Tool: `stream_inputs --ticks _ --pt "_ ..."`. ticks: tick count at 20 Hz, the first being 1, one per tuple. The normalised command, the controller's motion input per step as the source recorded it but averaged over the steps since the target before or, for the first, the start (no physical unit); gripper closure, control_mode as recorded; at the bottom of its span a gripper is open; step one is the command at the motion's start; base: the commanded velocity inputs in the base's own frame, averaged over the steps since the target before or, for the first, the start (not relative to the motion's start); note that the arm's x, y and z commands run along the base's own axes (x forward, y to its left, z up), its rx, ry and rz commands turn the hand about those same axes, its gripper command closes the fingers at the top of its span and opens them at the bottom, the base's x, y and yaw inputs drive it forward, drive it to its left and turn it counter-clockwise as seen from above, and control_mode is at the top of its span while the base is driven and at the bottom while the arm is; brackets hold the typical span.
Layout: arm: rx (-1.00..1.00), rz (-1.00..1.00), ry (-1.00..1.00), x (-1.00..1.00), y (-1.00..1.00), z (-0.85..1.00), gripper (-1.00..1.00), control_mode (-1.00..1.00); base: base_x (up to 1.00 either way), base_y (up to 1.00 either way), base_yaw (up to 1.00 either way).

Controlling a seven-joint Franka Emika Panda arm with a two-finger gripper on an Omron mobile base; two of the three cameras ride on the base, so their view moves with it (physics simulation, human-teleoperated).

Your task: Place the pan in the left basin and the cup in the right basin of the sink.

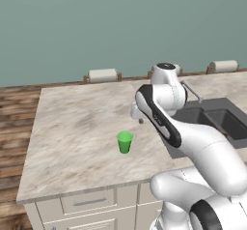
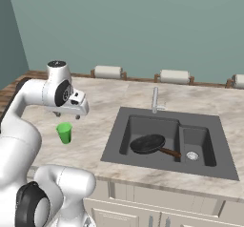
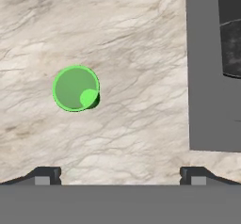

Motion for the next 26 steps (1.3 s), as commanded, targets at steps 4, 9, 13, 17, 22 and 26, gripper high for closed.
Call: stream_inputs --ticks 4,9,13,17,22,26 --pt "0.00 0.00 0.00 0.26 0.02 0.00 -1.00 -1.00 0.00 0.00 0.00" --pt "0.00 0.00 0.00 0.20 0.07 -0.03 -1.00 -1.00 0.00 0.00 0.00" --pt "0.00 0.00 0.00 0.04 0.03 -0.10 -1.00 -1.00 0.00 0.00 0.00" --pt "0.00 0.00 0.00 0.03 0.09 -0.08 -1.00 -1.00 0.00 0.00 0.00" --pt "0.00 0.00 0.00 0.06 0.16 -0.14 -1.00 -1.00 0.00 0.00 0.00" --pt "0.00 0.00 0.00 0.16 0.18 -0.16 -1.00 -1.00 0.00 0.00 0.00"
